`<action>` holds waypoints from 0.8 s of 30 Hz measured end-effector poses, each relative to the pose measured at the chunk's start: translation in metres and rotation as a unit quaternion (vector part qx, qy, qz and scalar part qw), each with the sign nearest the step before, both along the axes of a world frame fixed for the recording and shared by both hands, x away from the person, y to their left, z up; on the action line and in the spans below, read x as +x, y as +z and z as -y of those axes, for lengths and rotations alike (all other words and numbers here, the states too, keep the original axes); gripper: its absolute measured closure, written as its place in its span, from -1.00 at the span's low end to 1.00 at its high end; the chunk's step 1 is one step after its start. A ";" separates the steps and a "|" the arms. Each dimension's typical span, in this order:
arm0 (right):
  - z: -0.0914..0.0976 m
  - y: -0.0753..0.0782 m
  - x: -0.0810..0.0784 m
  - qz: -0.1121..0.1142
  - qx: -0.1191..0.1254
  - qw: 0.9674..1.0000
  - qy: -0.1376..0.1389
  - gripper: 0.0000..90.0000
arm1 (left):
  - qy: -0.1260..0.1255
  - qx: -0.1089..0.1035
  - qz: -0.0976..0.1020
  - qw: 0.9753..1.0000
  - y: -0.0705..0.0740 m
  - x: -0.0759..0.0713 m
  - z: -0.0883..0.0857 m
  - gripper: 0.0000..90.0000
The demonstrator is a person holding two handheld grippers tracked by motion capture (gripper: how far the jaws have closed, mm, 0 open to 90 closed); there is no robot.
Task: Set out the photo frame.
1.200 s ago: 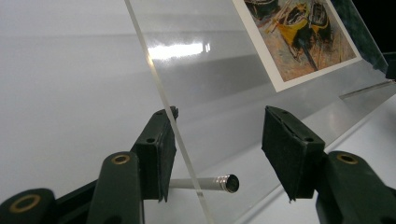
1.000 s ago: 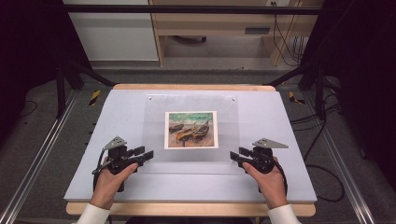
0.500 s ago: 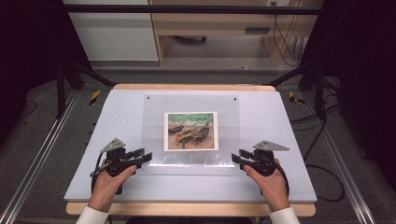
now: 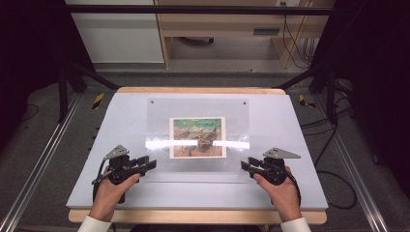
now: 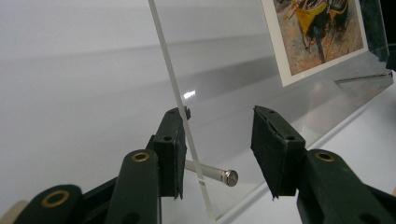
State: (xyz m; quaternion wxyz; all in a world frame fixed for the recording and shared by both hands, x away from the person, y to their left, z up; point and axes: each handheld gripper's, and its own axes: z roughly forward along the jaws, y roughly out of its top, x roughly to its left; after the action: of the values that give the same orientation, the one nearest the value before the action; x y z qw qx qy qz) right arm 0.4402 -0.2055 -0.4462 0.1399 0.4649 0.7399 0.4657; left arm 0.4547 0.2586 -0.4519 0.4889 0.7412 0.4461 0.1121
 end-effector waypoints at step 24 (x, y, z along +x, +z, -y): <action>0.002 -0.003 -0.015 -0.003 -0.012 1.000 0.002 0.58 | -0.005 0.038 0.004 0.999 0.000 -0.015 0.001 0.35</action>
State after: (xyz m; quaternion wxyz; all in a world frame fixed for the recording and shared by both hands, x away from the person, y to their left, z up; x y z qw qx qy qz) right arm 0.4252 -0.2072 -0.4492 0.1425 0.4631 0.7464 0.4562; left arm 0.4401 0.2578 -0.4519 0.4626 0.7609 0.4362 0.1292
